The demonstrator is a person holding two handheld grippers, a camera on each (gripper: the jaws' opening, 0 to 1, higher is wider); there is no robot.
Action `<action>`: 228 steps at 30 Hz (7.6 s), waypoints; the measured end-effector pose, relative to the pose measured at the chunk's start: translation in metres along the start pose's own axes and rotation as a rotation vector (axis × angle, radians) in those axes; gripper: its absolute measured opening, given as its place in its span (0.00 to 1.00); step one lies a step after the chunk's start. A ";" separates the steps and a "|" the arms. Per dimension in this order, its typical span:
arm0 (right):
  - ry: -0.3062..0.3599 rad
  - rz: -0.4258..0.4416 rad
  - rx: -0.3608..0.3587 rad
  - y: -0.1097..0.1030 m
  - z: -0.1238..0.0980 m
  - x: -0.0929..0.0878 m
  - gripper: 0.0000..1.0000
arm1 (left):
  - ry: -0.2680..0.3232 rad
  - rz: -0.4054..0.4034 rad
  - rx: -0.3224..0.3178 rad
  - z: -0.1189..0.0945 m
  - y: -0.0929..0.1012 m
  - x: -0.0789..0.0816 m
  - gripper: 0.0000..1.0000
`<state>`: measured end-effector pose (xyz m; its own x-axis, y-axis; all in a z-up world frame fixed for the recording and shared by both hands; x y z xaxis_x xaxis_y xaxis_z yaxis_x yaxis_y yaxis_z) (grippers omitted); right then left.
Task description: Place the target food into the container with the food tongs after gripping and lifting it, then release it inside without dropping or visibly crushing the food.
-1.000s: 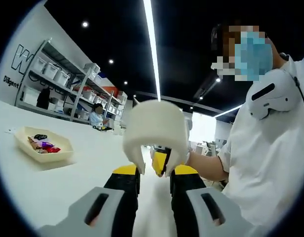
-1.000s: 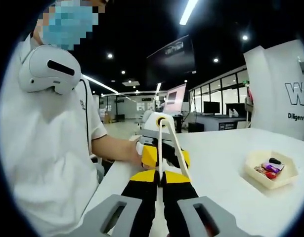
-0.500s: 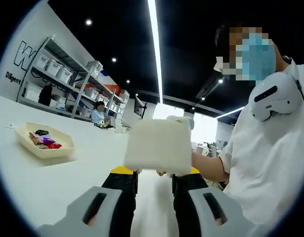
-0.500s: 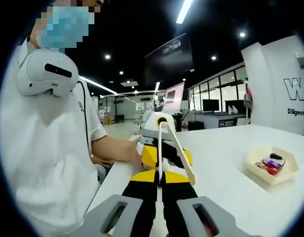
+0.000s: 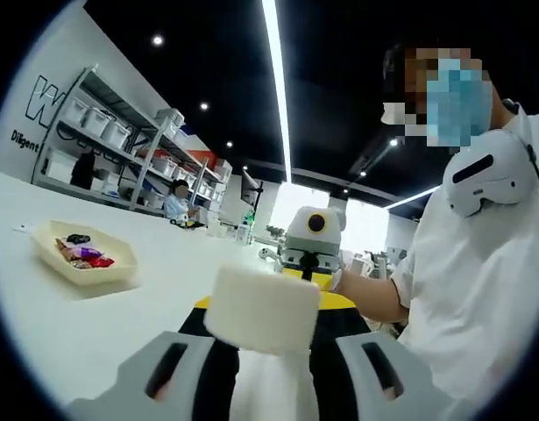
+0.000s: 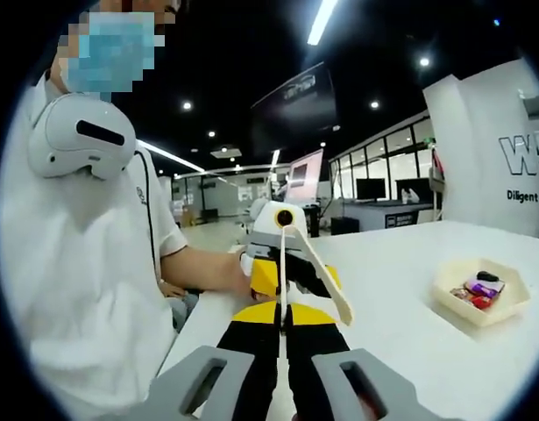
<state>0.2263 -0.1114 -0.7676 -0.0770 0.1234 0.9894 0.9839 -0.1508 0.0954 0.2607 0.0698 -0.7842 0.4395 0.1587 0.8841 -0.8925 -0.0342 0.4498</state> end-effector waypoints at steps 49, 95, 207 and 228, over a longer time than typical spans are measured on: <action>0.092 0.121 -0.032 0.004 -0.011 -0.004 0.00 | 0.062 0.021 0.035 -0.032 -0.002 0.029 0.25; 0.058 0.099 -0.006 0.002 -0.015 -0.011 0.00 | -0.208 0.093 0.023 -0.036 -0.003 0.008 0.19; -0.333 -0.158 0.003 0.003 -0.027 -0.061 0.00 | -0.516 0.276 0.160 -0.007 -0.027 -0.036 0.19; -0.326 -0.136 -0.014 0.004 -0.028 -0.061 0.00 | -0.515 0.270 0.161 -0.006 -0.027 -0.036 0.19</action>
<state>0.2305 -0.1473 -0.8244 -0.1494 0.4494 0.8808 0.9658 -0.1246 0.2274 0.2685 0.0714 -0.8286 0.2278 -0.3729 0.8995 -0.9705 -0.1616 0.1788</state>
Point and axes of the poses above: the point that each gripper's makers call its tool centre point, and the gripper's own axes: z roughly forward along the fingers, y roughly to its right, x roughly out of its top, the point moved 9 cm from there along -z, roughly backward along the fingers, and after that the axes turned 11 degrees about -z, right-handed, at the moved point
